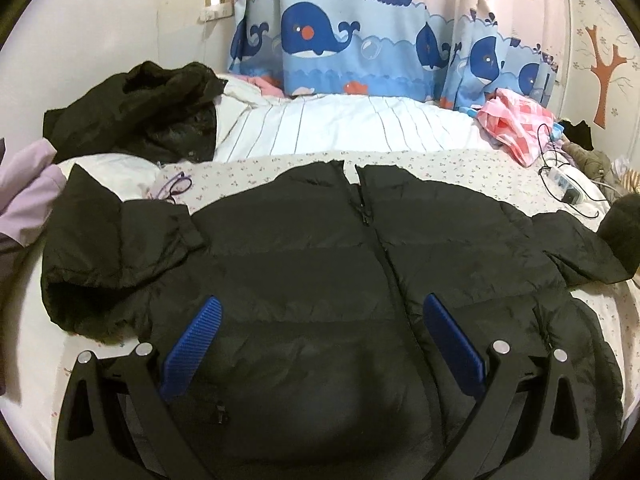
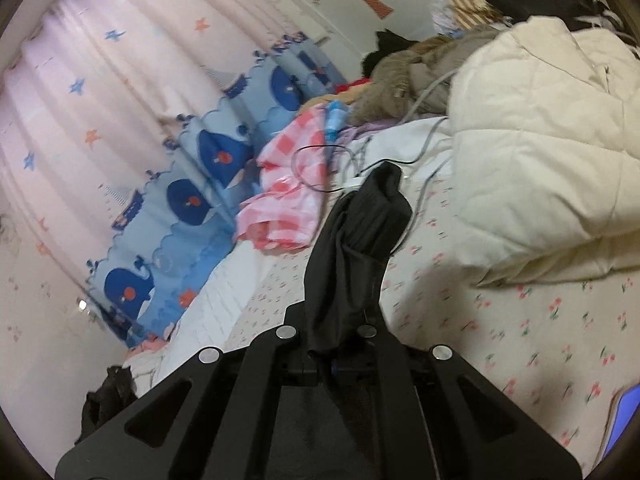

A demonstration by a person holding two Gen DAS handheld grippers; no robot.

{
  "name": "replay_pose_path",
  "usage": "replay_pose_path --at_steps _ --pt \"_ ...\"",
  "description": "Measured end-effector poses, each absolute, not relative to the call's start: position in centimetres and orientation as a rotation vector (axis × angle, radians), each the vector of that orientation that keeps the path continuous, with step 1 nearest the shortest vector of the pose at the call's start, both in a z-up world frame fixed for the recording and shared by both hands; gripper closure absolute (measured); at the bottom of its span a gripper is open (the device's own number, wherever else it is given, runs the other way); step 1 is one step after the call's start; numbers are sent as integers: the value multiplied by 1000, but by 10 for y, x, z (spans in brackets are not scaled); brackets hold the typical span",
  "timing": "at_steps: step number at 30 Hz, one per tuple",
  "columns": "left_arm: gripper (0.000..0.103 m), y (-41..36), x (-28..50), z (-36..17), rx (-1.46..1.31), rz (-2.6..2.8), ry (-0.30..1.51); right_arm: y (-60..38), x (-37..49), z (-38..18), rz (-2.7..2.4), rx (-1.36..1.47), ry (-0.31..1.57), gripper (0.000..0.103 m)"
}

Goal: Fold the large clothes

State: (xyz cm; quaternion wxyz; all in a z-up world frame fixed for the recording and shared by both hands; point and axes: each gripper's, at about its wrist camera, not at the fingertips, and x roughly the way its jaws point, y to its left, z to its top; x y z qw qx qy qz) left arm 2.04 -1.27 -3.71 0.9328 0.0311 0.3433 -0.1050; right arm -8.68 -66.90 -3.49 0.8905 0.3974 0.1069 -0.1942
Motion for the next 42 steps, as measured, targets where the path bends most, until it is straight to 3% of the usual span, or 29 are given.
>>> replay_pose_path --at_steps 11,24,42 --pt "6 -13 10 -25 61 -221 657 -610 -91 -44 -366 821 237 100" --pt "6 -27 9 -28 122 -225 639 -600 -92 -76 -362 873 261 100" --pt "6 -16 19 -29 94 -193 652 -591 -100 -74 -295 900 224 100"
